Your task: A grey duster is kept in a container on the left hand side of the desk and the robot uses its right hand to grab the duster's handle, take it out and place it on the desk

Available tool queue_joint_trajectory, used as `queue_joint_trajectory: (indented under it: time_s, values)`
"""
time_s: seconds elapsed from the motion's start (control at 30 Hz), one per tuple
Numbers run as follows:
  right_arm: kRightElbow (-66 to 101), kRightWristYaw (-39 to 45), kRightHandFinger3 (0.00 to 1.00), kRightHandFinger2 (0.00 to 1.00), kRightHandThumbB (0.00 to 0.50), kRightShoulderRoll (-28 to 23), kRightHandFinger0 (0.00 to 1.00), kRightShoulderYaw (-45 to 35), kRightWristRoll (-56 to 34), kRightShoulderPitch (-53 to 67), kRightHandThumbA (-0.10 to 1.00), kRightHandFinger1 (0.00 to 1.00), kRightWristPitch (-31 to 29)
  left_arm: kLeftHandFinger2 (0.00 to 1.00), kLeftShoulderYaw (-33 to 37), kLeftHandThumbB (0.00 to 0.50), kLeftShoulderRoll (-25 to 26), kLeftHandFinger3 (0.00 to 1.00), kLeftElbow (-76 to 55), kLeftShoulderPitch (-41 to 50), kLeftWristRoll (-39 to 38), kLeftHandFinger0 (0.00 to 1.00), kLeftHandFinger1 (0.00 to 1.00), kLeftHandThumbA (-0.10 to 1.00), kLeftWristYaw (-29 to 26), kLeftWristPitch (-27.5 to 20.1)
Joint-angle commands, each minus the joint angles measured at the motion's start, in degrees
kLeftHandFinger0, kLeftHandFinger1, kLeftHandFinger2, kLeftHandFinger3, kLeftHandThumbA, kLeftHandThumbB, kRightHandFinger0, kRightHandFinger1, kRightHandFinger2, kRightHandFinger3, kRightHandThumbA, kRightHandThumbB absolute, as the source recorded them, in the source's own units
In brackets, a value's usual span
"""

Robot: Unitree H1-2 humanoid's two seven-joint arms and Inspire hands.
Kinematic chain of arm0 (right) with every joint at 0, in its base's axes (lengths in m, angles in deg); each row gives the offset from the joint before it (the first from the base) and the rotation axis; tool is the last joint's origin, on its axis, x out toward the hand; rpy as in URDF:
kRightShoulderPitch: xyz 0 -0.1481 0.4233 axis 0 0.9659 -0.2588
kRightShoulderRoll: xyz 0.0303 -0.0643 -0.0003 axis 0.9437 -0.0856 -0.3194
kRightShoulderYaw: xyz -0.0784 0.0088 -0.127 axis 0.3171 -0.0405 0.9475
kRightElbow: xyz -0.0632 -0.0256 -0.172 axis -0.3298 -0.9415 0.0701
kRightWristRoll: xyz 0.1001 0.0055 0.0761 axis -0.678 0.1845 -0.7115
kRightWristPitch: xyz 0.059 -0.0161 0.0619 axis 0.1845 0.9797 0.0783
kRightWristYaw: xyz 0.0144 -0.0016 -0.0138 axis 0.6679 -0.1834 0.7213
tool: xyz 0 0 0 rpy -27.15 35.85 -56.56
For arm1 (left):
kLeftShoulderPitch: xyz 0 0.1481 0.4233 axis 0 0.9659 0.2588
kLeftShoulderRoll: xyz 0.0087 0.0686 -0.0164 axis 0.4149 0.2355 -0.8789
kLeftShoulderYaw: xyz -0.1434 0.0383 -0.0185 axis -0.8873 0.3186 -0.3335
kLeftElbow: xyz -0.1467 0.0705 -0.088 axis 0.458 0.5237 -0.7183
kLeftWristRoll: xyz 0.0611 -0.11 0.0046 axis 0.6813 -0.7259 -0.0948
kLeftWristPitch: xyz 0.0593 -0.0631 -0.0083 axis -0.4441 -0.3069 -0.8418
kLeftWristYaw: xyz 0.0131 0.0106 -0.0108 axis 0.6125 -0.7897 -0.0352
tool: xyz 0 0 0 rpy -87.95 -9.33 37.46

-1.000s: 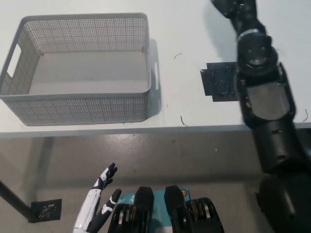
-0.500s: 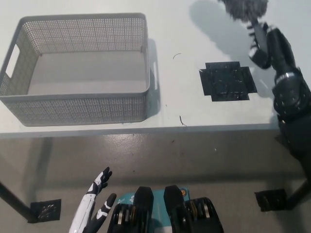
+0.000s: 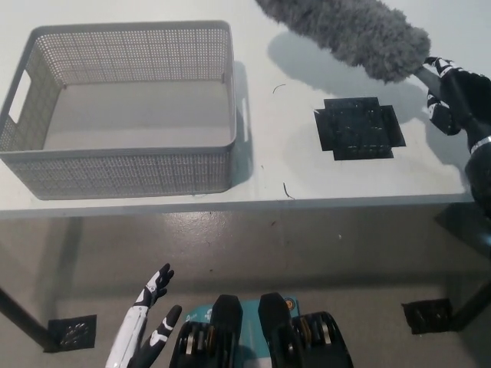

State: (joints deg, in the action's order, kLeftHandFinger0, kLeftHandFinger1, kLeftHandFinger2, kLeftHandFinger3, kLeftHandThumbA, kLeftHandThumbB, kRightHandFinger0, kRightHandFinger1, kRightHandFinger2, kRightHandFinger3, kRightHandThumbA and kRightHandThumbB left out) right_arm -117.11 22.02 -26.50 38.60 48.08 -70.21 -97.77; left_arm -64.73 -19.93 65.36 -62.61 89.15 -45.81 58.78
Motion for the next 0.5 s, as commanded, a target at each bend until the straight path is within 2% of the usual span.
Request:
queue_joint_trajectory:
  time_s: [0.0,0.07,0.1,0.13,0.17,0.2,0.23,0.3,0.4,0.47]
  values:
    - [0.2,-4.6,0.86,0.92,0.169,-2.7,0.0,2.2,5.1,-4.3,-0.1,0.48,-3.7,1.0,-0.5,0.097,0.9,1.0,-2.2,-0.2,-0.2,1.0,1.0,0.9,0.6,-1.6]
    - [-0.1,-5.4,0.83,0.89,0.197,-3.2,0.0,3.2,6.3,-4.5,-0.1,0.47,-4.0,1.0,-0.4,0.093,0.9,1.0,-2.3,-0.1,-0.5,1.0,1.0,0.89,0.8,-1.5]
    - [0.6,-5.3,0.79,0.86,0.209,-3.7,0.03,4.3,8.1,-4.5,-0.1,0.49,-2.2,1.0,-0.5,0.098,0.9,1.0,-2.3,-0.2,-0.9,1.0,1.0,0.88,1.0,-1.1]
    - [0.7,-5.8,0.69,0.74,0.229,-4.0,0.05,4.9,9.0,-4.5,-0.02,0.47,-1.5,1.0,-0.4,0.1,0.9,1.0,-2.4,-0.2,-0.9,1.0,1.0,0.88,1.1,-0.9]
    - [1.2,-4.5,0.85,0.93,0.244,-4.2,0.2,5.2,9.4,-4.4,0.15,0.64,-0.4,1.0,-0.4,0.101,1.0,1.0,-2.4,-0.2,-0.8,1.0,1.0,0.88,1.1,-0.8]
    - [3.0,1.0,1.0,1.0,0.3,-5.0,0.52,5.7,9.1,-4.8,0.42,0.94,1.5,1.0,-0.5,0.101,1.0,1.0,-2.6,-0.6,-0.7,1.0,1.0,0.89,1.2,-0.6]
    - [4.8,6.1,1.0,1.0,0.424,-5.6,1.0,5.6,7.9,-4.9,0.65,1.0,2.6,1.0,-0.5,0.101,1.1,1.0,-2.5,-0.8,-0.8,1.0,1.0,0.89,1.2,-0.6]
    - [8.4,16.5,1.0,1.0,0.492,-6.4,1.0,5.0,5.0,-5.0,0.68,1.0,5.7,1.0,-0.6,0.104,1.1,1.0,-2.4,-0.8,-0.9,1.0,1.0,0.88,1.2,-0.7]
    - [12.2,28.4,1.0,1.0,0.5,-7.1,1.0,4.1,2.0,-6.4,0.66,1.0,12.1,1.0,-0.7,0.107,1.0,1.0,-2.3,-0.9,-0.6,1.0,1.0,0.88,1.1,-0.7]
    - [13.3,31.2,1.0,1.0,0.5,-7.3,1.0,3.4,0.7,-6.6,0.63,1.0,13.5,1.0,-0.7,0.106,1.0,1.0,-2.3,-0.9,-0.5,1.0,1.0,0.88,1.0,-0.6]
